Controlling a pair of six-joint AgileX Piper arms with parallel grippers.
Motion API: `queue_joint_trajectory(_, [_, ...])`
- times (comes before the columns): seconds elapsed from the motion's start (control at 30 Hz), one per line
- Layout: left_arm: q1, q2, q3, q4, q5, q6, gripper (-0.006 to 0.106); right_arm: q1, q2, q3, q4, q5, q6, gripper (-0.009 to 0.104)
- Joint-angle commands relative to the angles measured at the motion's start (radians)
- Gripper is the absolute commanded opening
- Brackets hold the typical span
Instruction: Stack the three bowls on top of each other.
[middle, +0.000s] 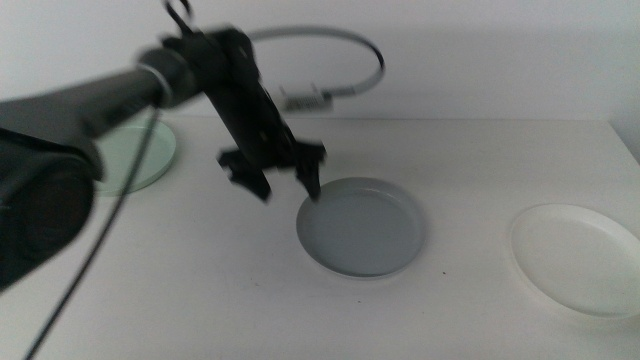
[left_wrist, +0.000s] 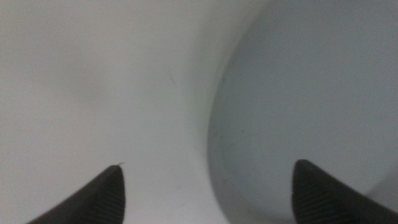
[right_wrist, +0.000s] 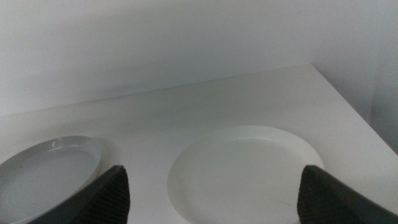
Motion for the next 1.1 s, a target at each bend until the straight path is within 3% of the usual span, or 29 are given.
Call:
queue_joint_trajectory(0.0, [0.039, -0.084, -0.038, 0.007, 0.019, 0.008, 0.094, -0.005, -0.004, 0.004, -0.005, -0.01, -0.002, 0.093])
queue_joint_trajectory(0.07, [0.063, -0.147, -0.044, 0.041, 0.019, -0.001, 0.094, -0.005, -0.004, 0.004, -0.005, -0.01, -0.002, 0.093])
queue_joint_trajectory(0.23, [0.118, -0.306, -0.044, 0.243, 0.019, -0.056, 0.094, -0.005, -0.004, 0.004, -0.005, -0.01, -0.002, 0.093])
queue_joint_trajectory(0.33, [0.179, -0.364, -0.044, 0.29, 0.019, -0.056, 0.094, -0.005, -0.004, 0.004, -0.005, -0.01, -0.002, 0.093])
queue_joint_trajectory(0.77, [0.587, -0.259, -0.081, 0.188, 0.019, 0.029, 0.094, -0.005, -0.004, 0.004, -0.005, -0.01, -0.002, 0.093])
queue_joint_trajectory(1.07, [0.634, 0.077, -0.368, 0.153, -0.037, 0.107, 0.094, -0.005, -0.004, 0.004, -0.005, -0.01, -0.002, 0.093])
